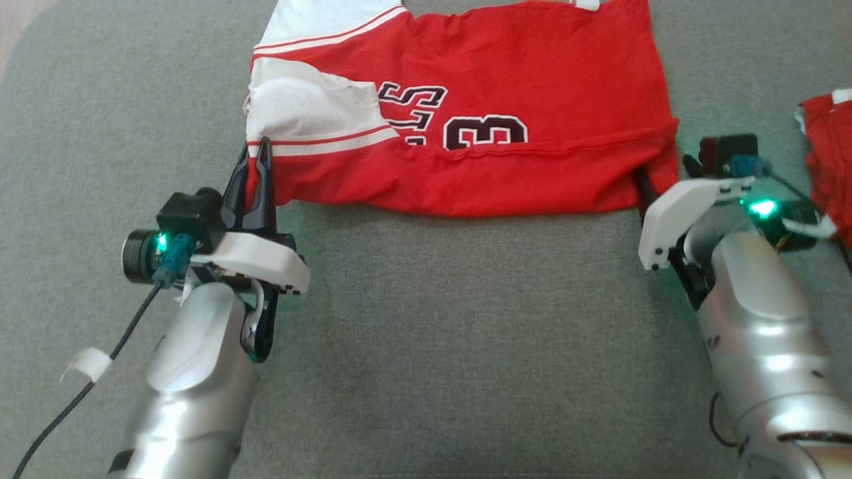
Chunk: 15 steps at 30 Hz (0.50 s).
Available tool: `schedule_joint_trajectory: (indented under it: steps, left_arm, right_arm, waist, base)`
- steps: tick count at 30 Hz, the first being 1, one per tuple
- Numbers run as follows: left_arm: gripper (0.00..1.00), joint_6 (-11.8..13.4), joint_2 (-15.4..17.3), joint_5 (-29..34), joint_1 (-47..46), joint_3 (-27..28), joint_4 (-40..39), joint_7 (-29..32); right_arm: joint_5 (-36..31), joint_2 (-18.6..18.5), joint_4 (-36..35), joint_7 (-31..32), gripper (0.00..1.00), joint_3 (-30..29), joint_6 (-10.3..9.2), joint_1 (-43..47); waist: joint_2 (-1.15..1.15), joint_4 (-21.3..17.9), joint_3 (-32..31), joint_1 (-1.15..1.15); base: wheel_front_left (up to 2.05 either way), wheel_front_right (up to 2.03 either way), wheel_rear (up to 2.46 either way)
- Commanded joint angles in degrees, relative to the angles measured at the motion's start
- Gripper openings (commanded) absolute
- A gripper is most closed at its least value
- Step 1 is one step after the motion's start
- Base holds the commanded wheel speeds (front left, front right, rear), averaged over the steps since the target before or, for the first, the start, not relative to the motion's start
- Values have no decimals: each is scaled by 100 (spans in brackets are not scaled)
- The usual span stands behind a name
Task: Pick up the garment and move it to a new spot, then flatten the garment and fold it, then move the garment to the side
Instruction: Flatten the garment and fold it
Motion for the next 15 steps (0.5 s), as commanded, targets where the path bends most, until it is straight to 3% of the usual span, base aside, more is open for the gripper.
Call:
schedule_joint_trajectory:
  steps: [1,2,7,15]
  left_arm:
    - [0,-20,89,20,-259,112,-183,-79]
    - [0,-15,92,19,-264,104,-175,-75]
    - [0,15,170,-25,-219,129,-58,-60]
    - [0,89,415,-52,137,150,304,25]
  right_arm:
    - [-212,36,127,204,65,75,37,-140]
    - [-275,36,196,258,0,49,37,-164]
    - [-397,36,353,149,0,-138,37,-166]
    - [-286,36,348,-569,0,-496,37,111]
  waist:
    - [0,41,34,0]
    - [0,47,36,0]
    - [0,6,-59,0]
    - [0,-170,-516,0]
  base:
    - [0,0,0]
    - [0,0,0]
    - [0,0,0]
    - [0,0,0]
